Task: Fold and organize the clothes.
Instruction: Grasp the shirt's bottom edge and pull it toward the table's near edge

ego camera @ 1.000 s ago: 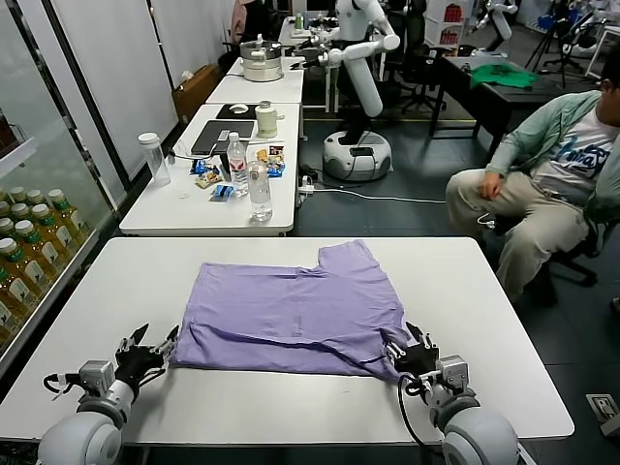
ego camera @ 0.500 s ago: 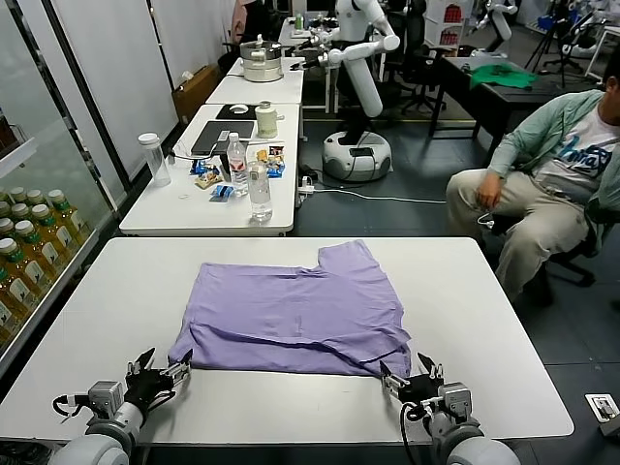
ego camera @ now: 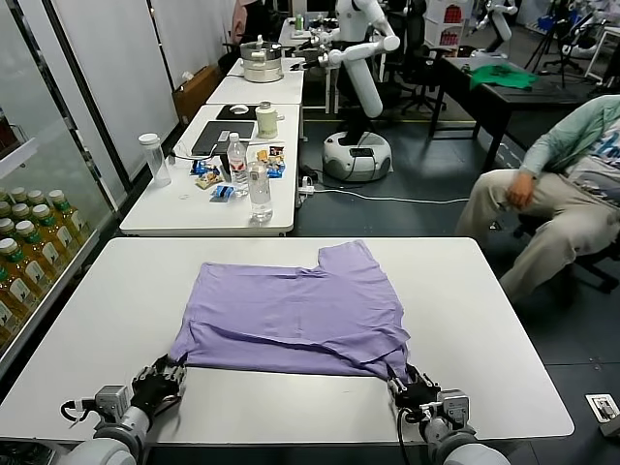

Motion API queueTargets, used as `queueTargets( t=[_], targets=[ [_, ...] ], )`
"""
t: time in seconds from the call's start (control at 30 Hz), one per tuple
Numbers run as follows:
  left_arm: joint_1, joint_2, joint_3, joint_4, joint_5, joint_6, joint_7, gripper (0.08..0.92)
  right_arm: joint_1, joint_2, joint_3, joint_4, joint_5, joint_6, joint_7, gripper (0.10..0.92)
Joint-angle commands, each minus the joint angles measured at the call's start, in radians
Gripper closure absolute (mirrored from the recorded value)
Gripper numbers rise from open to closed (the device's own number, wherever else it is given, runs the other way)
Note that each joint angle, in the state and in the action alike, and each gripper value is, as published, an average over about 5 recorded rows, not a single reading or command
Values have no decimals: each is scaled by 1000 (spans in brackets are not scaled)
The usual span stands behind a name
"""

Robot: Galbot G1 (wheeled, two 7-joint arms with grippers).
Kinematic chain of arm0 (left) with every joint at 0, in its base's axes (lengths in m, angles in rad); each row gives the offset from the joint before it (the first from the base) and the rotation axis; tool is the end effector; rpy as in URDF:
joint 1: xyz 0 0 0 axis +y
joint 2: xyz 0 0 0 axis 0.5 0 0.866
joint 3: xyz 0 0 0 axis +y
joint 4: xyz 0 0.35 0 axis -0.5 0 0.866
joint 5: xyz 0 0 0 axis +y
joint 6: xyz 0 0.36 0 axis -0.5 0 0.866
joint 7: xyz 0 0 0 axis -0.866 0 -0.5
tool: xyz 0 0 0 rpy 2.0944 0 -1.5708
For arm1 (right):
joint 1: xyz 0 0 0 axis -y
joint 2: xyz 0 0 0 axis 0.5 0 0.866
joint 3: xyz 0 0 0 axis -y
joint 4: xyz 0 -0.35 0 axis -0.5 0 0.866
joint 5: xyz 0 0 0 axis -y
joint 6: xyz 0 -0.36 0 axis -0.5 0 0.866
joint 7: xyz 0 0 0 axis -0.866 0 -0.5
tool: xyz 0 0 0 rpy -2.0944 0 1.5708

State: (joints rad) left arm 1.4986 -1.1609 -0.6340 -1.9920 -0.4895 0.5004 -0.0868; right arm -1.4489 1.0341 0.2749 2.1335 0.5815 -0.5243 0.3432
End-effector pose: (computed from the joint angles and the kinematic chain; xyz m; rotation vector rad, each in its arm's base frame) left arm 0.2190 0.1140 -0.2968 -0.0025 -2.6149 0.0407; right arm 0.2036 -0.0164 -0.2756 0.2363 -2.5719 0.0179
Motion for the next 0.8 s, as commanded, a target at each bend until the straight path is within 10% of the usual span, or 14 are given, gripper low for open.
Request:
queueTargets(
  t=[0.03,0.33,0.8],
  targets=[
    [73,-6,-18,-104,-57,-7,-42,684,-74,-32,35,103,8,7,2,810],
    [323,18,-63,-279,-74,-39,-106,899,-310,-102,150,302,-3,4,-1,908],
    [336,11,-80,-281,-3,-40,-112,865,-370,-93,153,309,-91,41,-19,816]
  ],
)
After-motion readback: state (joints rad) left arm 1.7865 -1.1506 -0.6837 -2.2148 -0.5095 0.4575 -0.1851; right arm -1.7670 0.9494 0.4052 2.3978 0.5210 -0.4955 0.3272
